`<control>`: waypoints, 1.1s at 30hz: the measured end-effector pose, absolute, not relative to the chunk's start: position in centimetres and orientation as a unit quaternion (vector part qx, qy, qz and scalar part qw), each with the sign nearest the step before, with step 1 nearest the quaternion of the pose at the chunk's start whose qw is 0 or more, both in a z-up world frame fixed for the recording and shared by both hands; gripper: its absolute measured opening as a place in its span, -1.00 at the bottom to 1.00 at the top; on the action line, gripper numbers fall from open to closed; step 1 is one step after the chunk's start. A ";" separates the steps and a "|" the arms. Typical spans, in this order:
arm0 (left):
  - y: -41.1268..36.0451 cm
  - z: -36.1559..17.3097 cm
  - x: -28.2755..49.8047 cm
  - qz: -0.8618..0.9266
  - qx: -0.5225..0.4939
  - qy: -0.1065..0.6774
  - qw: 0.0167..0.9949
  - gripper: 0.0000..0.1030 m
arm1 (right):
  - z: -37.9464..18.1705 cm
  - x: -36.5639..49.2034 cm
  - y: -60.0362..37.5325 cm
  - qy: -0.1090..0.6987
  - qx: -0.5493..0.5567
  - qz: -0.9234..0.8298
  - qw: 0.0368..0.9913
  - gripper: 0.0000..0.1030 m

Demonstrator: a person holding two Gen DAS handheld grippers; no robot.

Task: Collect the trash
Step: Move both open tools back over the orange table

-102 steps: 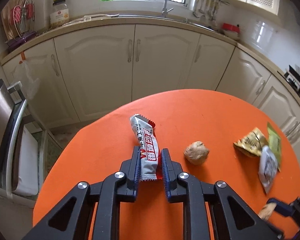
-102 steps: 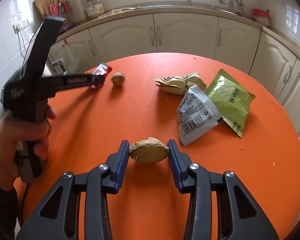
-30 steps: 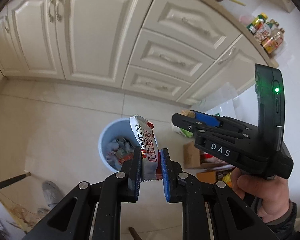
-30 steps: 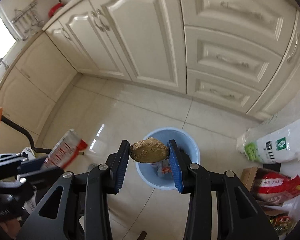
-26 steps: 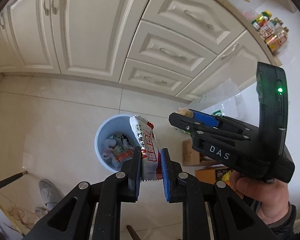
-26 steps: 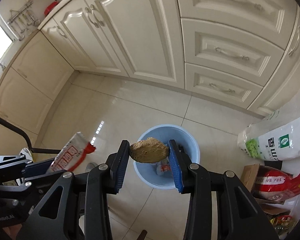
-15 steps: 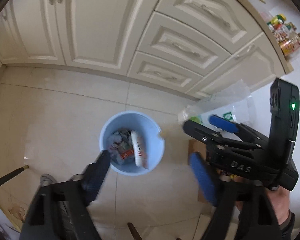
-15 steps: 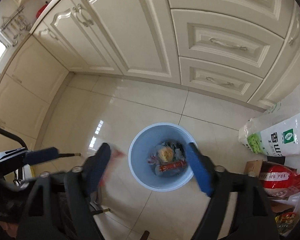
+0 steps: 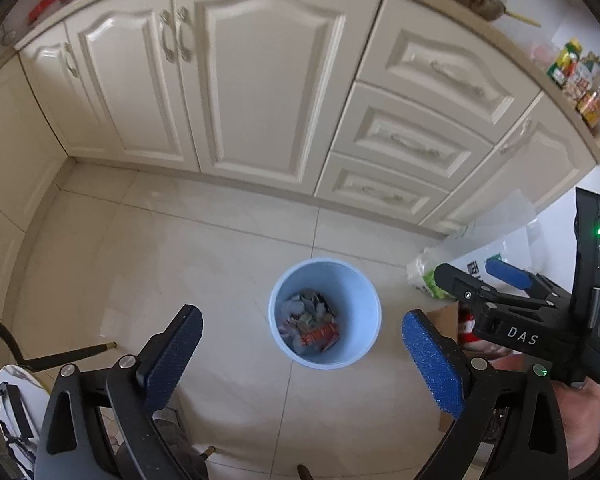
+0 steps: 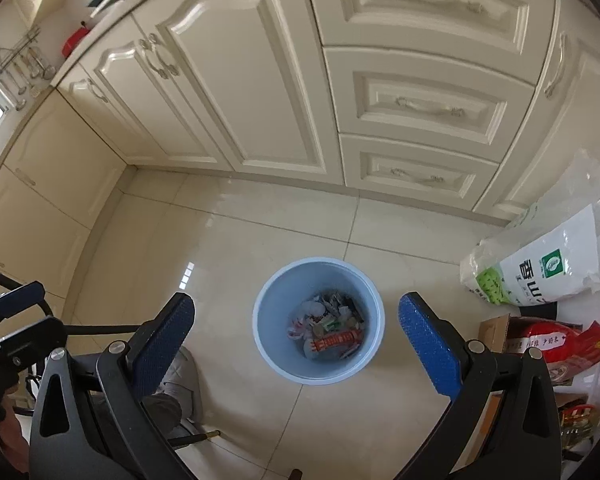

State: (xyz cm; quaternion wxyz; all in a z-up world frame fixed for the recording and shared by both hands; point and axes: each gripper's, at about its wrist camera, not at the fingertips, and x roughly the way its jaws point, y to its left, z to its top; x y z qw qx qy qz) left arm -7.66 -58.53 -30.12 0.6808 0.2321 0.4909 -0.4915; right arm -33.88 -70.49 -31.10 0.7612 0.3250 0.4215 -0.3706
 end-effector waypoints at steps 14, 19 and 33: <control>-42.2 -17.2 -8.5 -0.487 0.144 0.401 0.762 0.96 | -19.2 -28.6 -62.9 0.362 0.251 -0.338 0.832 1.00; -32.5 -13.1 -7.8 -0.470 0.102 0.368 0.795 0.97 | -15.1 -25.7 -58.7 0.338 0.228 -0.309 0.859 1.00; -6.8 -7.0 -12.2 -0.344 0.008 0.292 0.892 0.97 | -7.3 -15.0 -42.9 0.297 0.157 -0.156 0.929 1.00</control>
